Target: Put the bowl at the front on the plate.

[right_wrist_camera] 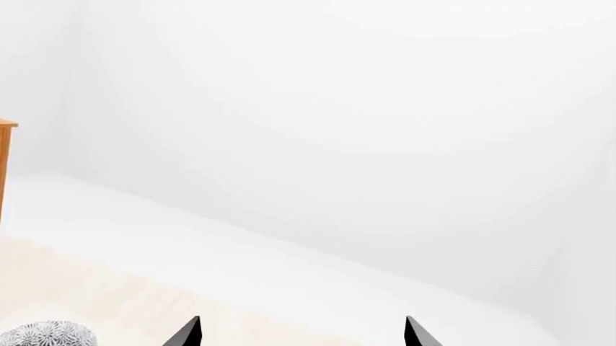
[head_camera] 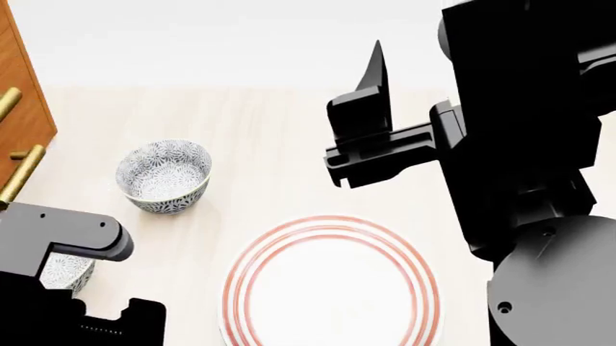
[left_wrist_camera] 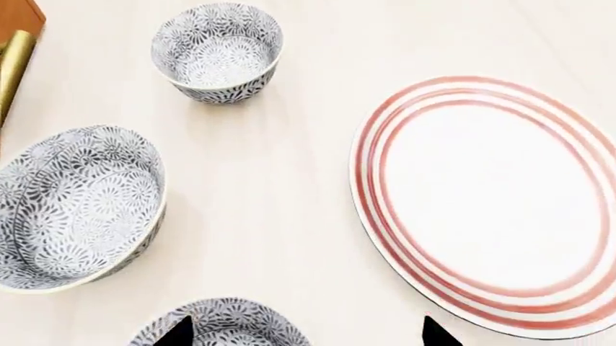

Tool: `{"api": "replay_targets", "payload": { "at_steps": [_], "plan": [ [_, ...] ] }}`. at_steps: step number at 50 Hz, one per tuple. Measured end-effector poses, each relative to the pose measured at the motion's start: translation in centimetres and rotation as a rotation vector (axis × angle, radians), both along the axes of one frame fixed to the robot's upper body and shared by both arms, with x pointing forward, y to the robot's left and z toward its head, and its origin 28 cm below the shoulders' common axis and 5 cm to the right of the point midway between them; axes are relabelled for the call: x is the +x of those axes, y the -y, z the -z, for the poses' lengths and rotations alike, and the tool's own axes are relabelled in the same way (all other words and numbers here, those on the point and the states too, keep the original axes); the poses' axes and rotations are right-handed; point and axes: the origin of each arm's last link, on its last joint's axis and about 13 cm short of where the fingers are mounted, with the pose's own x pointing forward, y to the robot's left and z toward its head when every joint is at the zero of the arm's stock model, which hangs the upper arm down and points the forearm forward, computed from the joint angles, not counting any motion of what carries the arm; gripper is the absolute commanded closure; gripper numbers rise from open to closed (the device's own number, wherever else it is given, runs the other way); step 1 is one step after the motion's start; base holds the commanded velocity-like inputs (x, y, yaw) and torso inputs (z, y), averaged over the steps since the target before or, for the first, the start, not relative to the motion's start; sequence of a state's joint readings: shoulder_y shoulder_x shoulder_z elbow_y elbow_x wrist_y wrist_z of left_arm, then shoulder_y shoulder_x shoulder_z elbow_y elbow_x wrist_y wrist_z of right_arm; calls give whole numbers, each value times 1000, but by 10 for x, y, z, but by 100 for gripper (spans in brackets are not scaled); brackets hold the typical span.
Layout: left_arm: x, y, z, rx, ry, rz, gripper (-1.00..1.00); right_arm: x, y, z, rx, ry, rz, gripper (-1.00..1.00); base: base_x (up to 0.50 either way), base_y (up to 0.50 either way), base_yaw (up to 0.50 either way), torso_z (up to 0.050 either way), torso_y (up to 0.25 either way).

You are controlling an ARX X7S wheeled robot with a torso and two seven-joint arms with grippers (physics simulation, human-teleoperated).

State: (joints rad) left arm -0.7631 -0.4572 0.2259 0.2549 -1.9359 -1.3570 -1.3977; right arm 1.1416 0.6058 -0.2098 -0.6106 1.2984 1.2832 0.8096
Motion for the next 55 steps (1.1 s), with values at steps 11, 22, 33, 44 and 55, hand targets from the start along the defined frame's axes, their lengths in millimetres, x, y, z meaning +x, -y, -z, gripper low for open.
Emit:
{"api": "replay_targets", "payload": {
  "at_steps": [11, 22, 33, 44, 55],
  "plan": [
    [-3, 0, 12, 19, -42, -1, -100, 0, 0, 0, -1, 0, 0, -100, 0, 0, 0, 0, 0],
    [-6, -1, 24, 33, -80, 4, -100, 0, -1, 1, -4, -1, -2, -100, 0, 0, 0, 0, 0],
    [-8, -1, 31, 43, -104, 13, -100, 0, -1, 1, -5, -1, -6, -100, 0, 0, 0, 0, 0],
    [-10, -1, 40, 52, -136, 22, -100, 0, -1, 2, -4, 0, -8, -100, 0, 0, 0, 0, 0],
    [-12, -1, 49, 58, -163, 25, -100, -1, -1, 2, -4, 1, -10, -100, 0, 0, 0, 0, 0]
  ]
}}
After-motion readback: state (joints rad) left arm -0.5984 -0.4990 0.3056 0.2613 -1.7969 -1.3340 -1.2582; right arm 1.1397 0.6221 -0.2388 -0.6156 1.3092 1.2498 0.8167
